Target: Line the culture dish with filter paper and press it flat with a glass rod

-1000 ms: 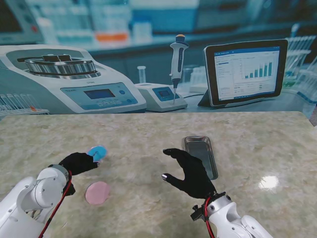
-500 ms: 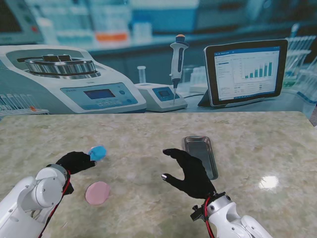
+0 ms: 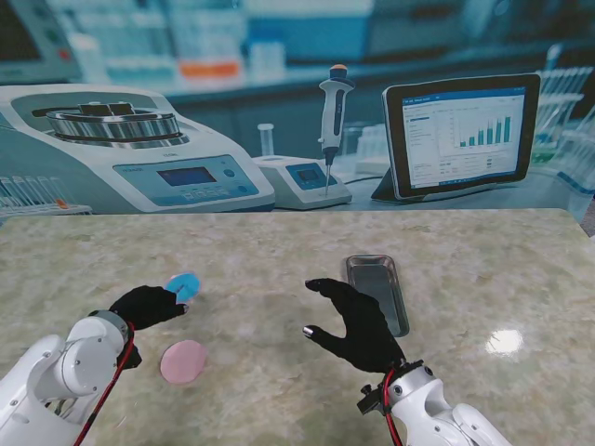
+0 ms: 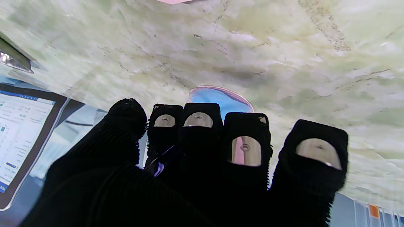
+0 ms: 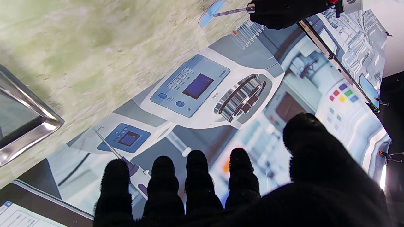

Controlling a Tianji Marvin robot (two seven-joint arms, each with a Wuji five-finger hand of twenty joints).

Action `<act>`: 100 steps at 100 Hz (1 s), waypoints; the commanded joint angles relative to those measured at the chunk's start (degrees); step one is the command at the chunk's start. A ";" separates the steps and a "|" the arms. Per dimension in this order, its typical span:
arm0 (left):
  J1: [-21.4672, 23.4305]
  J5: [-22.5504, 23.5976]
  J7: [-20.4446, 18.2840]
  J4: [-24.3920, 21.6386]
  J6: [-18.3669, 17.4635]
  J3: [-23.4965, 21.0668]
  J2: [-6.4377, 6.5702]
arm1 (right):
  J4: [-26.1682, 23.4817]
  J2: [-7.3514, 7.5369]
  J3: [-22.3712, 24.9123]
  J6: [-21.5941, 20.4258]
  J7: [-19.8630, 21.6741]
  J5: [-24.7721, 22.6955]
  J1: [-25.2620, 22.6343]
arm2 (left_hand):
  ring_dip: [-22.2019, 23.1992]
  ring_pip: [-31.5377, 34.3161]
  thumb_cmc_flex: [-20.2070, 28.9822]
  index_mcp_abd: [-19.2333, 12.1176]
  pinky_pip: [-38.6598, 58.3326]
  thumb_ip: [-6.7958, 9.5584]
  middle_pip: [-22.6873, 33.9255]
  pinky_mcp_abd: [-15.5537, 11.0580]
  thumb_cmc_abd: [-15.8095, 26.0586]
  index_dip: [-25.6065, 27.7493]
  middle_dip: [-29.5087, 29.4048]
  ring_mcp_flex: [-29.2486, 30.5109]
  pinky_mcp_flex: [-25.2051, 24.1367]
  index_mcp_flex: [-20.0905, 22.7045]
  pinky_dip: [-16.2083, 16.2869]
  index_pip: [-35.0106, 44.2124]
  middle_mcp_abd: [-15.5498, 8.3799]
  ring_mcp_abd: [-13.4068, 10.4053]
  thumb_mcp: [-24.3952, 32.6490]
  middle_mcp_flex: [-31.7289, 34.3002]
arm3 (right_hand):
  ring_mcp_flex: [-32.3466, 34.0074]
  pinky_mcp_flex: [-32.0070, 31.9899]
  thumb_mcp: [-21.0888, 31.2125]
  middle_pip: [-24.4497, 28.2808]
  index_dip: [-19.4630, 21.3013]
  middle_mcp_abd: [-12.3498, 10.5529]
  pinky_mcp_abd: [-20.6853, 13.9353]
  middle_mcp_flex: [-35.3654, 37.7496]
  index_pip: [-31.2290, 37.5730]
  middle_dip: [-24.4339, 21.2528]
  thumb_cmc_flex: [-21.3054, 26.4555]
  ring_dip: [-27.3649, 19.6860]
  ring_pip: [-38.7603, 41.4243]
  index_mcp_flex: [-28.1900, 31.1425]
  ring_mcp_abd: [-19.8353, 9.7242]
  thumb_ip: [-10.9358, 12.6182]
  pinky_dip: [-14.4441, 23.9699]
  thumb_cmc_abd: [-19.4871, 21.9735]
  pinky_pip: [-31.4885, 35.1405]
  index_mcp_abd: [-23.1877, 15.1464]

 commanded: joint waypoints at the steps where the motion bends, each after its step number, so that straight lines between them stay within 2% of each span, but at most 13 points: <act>1: -0.32 0.15 -0.49 0.18 0.76 0.47 0.01 | -0.26 -0.28 -0.09 0.11 -0.14 0.06 -0.49 | -0.51 3.73 -0.67 3.02 8.21 -1.00 3.66 -0.58 1.13 1.49 0.26 2.96 2.27 1.51 -1.34 3.02 -5.99 -3.24 -0.46 1.73 | -1.28 -0.60 -0.57 0.19 -0.15 -1.47 -1.69 -1.58 0.37 -0.19 -0.34 -0.66 -1.64 -1.91 -2.13 1.07 0.89 1.39 0.53 0.24; 52: -1.29 0.44 -1.24 1.81 3.07 0.74 0.14 | -0.30 -0.29 -0.09 0.05 -0.13 0.17 -0.47 | -0.59 3.66 -0.48 3.00 8.34 -0.99 3.59 -0.87 1.42 1.52 0.25 2.94 2.43 1.49 -1.55 2.99 -6.11 -3.46 -0.96 1.62 | -1.27 -0.60 -0.57 0.15 -0.15 -1.52 -1.65 -1.56 0.38 -0.19 -0.38 -0.66 -1.69 -1.89 -2.13 1.07 0.89 1.44 0.50 0.24; 100: -1.37 1.52 0.37 2.24 4.09 0.33 -0.11 | -0.39 -0.31 -0.15 0.13 -0.22 0.21 -0.47 | -0.73 3.64 -0.28 2.91 8.46 -0.91 3.56 -1.06 1.51 1.54 0.17 2.98 2.56 1.40 -1.86 2.93 -6.17 -3.61 -1.35 1.57 | -1.29 -0.60 -0.53 0.21 -0.15 -1.42 -1.66 -1.56 0.38 -0.16 -0.36 -0.65 -1.68 -1.90 -2.17 1.07 0.91 1.42 0.52 0.27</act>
